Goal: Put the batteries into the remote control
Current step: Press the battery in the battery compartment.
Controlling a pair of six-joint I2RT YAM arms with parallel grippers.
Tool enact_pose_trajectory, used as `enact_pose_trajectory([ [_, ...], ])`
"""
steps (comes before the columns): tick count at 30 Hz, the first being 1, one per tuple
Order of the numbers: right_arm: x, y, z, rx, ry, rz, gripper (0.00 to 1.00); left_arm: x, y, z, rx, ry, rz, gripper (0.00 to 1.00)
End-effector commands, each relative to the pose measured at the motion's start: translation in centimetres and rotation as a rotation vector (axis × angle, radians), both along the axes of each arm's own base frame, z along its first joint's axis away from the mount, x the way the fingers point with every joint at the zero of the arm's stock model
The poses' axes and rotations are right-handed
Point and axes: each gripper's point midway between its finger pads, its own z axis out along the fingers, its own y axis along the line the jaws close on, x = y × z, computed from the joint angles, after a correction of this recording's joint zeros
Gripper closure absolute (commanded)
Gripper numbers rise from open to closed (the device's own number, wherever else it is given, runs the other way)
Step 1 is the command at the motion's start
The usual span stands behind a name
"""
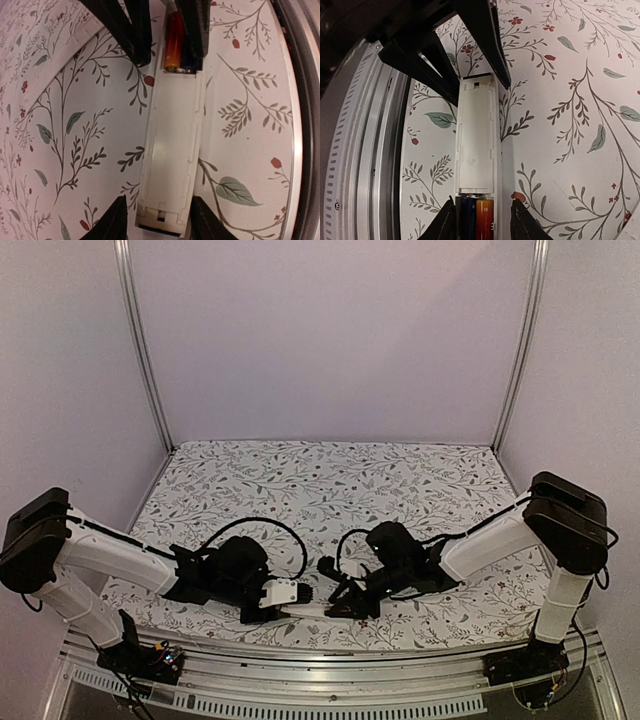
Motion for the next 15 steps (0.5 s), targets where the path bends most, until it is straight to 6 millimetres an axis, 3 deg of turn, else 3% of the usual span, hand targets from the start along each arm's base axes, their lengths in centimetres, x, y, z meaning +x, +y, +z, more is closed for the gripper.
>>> enact_pose_trajectory([
  [1, 0.0, -0.4, -1.3, -0.026, 0.016, -0.009, 0.66, 0.2, -0.2, 0.4, -0.008, 0.007, -0.003, 0.57],
  [7, -0.2, -0.6, -1.7, -0.032, 0.028, -0.009, 0.67, 0.1, -0.2, 0.3, -0.005, 0.009, -0.006, 0.58],
  [10, -0.2, -0.4, -1.6, -0.026, 0.034, -0.008, 0.58, 0.0, -0.2, 0.2, 0.000, 0.011, -0.008, 0.58],
  [15, 0.1, 0.0, -0.5, -0.001, 0.035, -0.013, 0.59, -0.1, -0.2, 0.2, 0.001, 0.010, -0.012, 0.58],
])
